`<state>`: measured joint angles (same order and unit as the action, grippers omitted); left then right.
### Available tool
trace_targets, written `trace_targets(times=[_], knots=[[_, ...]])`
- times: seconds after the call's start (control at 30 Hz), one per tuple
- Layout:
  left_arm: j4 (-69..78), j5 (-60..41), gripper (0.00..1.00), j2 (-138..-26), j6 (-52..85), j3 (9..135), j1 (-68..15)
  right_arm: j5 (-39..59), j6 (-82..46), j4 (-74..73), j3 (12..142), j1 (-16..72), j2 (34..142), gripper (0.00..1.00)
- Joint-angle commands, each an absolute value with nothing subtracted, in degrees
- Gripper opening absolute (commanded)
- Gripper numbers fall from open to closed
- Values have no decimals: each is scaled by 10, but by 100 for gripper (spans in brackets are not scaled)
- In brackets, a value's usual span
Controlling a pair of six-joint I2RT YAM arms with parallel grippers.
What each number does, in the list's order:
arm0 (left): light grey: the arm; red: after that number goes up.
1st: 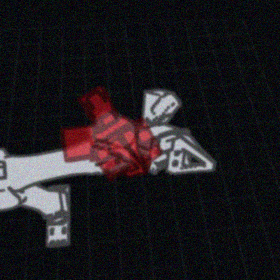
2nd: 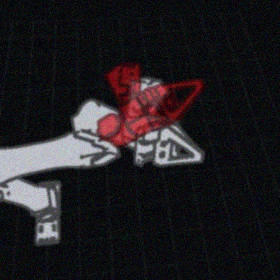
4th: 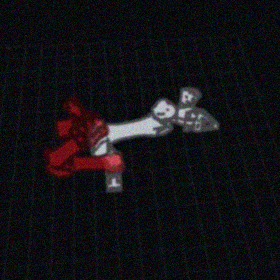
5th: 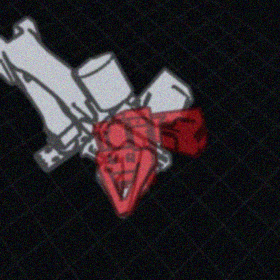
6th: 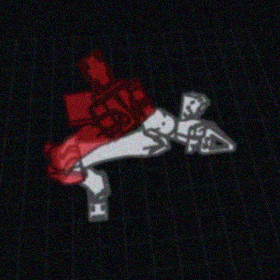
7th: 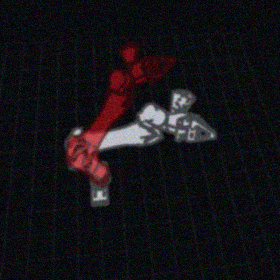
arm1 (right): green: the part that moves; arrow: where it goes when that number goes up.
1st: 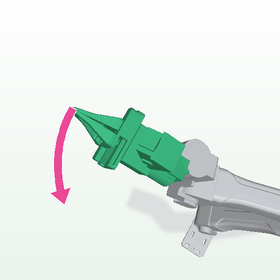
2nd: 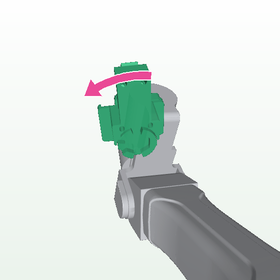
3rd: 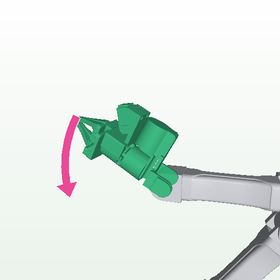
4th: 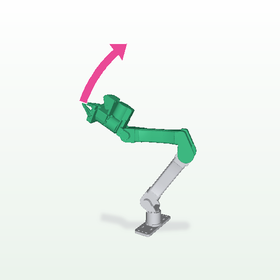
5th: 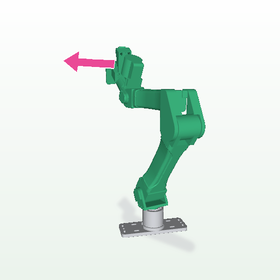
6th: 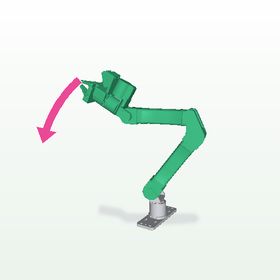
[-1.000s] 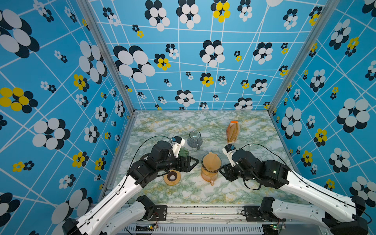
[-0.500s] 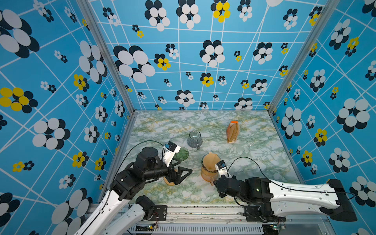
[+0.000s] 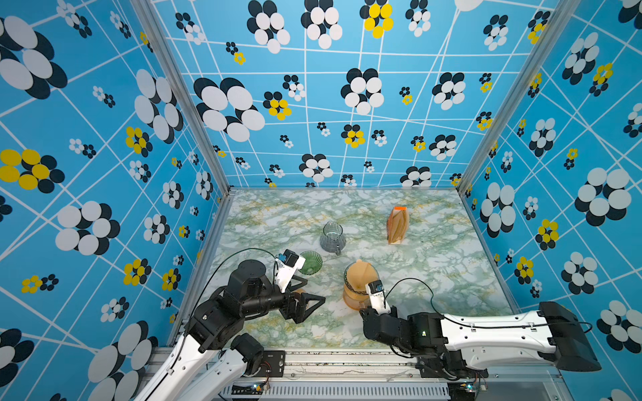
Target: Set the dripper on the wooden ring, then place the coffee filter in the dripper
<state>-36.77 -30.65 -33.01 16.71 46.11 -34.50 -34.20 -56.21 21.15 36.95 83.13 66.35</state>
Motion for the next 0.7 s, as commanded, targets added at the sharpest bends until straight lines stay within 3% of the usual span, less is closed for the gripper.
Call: trace_targets(times=[0.0,0.33,0.67], knots=[[-352,-312,99,-324,173,453,-340,-367,-580,189,361,839,679,29],[-349,-311,99,-319,178,449,-339,-412,-621,229,377,853,725,29],[-346,-311,99,-320,178,448,-338,-423,-620,179,353,854,733,29]])
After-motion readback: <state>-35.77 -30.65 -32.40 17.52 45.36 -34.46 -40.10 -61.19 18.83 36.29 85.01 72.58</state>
